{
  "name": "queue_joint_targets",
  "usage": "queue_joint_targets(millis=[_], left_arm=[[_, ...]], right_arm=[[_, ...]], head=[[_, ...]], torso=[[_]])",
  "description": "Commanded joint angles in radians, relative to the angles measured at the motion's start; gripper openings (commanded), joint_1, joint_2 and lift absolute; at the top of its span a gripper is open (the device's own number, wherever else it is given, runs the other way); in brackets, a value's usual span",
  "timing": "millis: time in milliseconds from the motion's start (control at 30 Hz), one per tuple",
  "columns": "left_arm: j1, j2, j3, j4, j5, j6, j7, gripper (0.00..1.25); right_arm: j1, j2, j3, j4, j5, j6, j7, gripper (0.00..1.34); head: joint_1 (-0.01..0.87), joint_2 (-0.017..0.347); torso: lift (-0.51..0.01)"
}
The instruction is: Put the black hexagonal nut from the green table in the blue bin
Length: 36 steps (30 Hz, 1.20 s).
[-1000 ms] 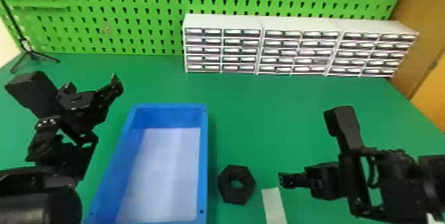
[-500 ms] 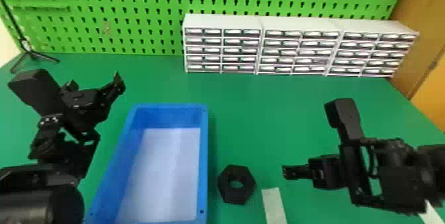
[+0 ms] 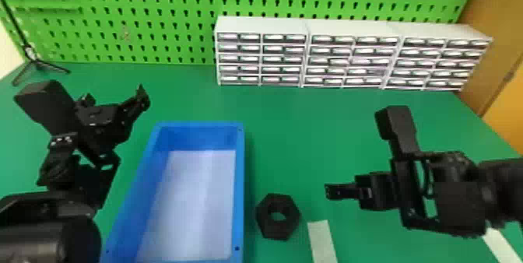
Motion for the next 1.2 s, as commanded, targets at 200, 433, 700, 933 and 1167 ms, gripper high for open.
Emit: queue_joint_targets(millis=[200, 433, 700, 933, 1167], left_arm=[[-0.003, 0.0, -0.002, 0.002, 0.0, 0.0, 0.0, 1.12], [-0.003, 0.0, -0.003, 0.003, 0.0, 0.0, 0.0, 1.12], [-0.006, 0.0, -0.006, 0.005, -0.001, 0.0, 0.0, 1.12], [-0.008, 0.0, -0.009, 0.008, -0.001, 0.0, 0.0, 1.12], [-0.009, 0.0, -0.011, 0.009, 0.0, 0.0, 0.0, 1.12]], right_arm=[[-0.017, 0.005, 0.028, 0.013, 0.002, 0.003, 0.0, 0.86], [-0.03, 0.006, 0.044, 0.033, 0.002, 0.003, 0.0, 0.86], [-0.057, 0.014, 0.07, 0.077, 0.008, 0.003, 0.0, 0.86], [-0.097, 0.023, 0.111, 0.099, 0.046, 0.003, 0.0, 0.86], [-0.125, 0.037, 0.16, 0.137, 0.069, 0.003, 0.0, 0.86]], head=[[0.692, 0.008], [0.692, 0.008], [0.692, 0.008], [0.692, 0.008], [0.692, 0.008]], torso=[[-0.097], [-0.097], [-0.097], [-0.097], [-0.097]])
